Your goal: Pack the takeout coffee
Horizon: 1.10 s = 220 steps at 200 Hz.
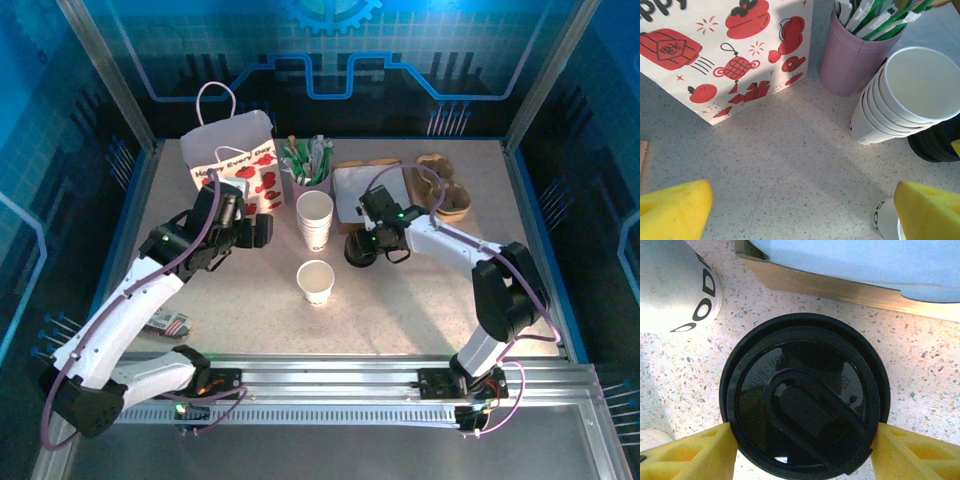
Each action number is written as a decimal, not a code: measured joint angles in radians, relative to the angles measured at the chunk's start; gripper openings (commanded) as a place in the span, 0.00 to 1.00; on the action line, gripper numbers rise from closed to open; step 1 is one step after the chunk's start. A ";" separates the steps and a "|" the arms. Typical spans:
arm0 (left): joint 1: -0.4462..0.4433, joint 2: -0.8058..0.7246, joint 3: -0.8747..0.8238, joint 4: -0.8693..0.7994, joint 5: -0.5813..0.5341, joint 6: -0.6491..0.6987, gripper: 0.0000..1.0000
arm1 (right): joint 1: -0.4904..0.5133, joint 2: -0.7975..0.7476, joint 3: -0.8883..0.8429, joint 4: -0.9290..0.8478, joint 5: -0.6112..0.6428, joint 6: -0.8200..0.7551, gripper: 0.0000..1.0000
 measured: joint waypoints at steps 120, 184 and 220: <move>-0.007 0.115 0.089 0.030 0.329 -0.137 0.94 | 0.001 -0.057 -0.076 0.053 -0.014 -0.002 0.65; -0.155 0.301 0.265 0.110 0.412 -0.350 0.99 | -0.014 -0.101 -0.140 0.105 -0.068 0.021 0.64; -0.169 0.366 0.272 0.175 0.444 -0.478 0.99 | -0.039 -0.141 -0.177 0.137 -0.092 0.039 0.64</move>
